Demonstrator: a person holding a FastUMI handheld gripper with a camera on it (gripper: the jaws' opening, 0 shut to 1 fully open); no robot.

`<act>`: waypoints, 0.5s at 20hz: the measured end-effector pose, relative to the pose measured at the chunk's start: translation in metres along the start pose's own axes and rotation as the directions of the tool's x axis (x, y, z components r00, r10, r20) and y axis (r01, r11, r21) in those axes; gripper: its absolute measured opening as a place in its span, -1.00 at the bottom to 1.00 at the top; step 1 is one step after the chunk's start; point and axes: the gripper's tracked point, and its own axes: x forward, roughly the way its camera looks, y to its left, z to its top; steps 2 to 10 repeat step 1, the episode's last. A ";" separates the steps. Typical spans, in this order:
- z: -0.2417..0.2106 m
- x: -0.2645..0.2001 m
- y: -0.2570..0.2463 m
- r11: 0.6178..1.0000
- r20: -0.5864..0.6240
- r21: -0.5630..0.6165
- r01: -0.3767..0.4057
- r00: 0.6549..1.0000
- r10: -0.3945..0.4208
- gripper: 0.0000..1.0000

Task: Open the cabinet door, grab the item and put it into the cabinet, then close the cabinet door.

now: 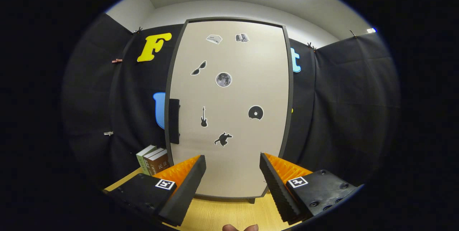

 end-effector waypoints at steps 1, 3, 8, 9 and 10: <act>0.000 0.001 -0.001 1.000 0.000 0.004 -0.005 1.000 0.005 0.95; 0.000 0.001 -0.001 1.000 0.000 0.004 -0.005 1.000 0.005 0.95; 0.000 0.001 -0.001 1.000 0.000 0.004 -0.005 1.000 0.005 0.95; 0.000 0.001 -0.001 1.000 0.000 0.004 -0.005 1.000 0.005 0.95; 0.000 0.001 -0.001 1.000 0.000 0.004 -0.005 1.000 0.005 0.95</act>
